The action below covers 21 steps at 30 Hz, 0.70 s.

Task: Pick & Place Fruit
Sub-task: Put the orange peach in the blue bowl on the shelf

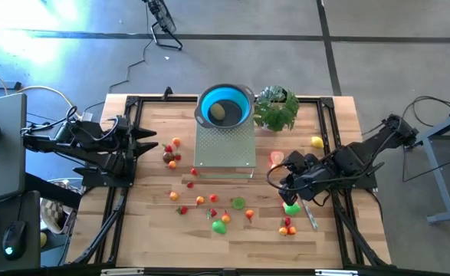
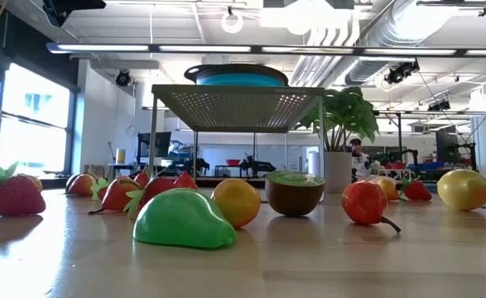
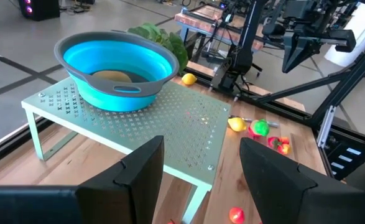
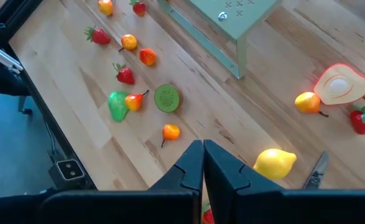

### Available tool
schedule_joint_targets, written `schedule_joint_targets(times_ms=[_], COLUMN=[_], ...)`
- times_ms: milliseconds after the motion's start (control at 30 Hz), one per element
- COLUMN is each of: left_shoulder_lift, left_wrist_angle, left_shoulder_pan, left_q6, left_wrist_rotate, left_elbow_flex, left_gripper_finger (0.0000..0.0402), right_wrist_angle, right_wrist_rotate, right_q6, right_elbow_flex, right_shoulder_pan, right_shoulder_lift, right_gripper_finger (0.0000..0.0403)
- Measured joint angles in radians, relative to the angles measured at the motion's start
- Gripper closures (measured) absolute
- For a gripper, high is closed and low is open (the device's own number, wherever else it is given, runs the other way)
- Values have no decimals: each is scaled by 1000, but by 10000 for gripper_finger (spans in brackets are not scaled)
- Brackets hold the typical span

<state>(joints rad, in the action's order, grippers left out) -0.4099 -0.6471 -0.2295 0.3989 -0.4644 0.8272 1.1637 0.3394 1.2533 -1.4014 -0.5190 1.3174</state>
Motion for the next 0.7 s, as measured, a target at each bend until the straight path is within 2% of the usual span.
schedule_joint_targets(times_ms=[533,700], left_shoulder_lift=[0,0], left_wrist_angle=[-8,-8], left_shoulder_pan=[0,0], left_q6=[0,0], left_wrist_rotate=[0,0], left_elbow_flex=[0,0], left_gripper_finger=[197,197], right_wrist_angle=[1,52], right_wrist_rotate=[3,31], right_q6=[-31,-26], right_elbow_flex=[0,0], right_shoulder_pan=[1,5], right_shoulder_lift=[0,-1], right_gripper_finger=[399,399])
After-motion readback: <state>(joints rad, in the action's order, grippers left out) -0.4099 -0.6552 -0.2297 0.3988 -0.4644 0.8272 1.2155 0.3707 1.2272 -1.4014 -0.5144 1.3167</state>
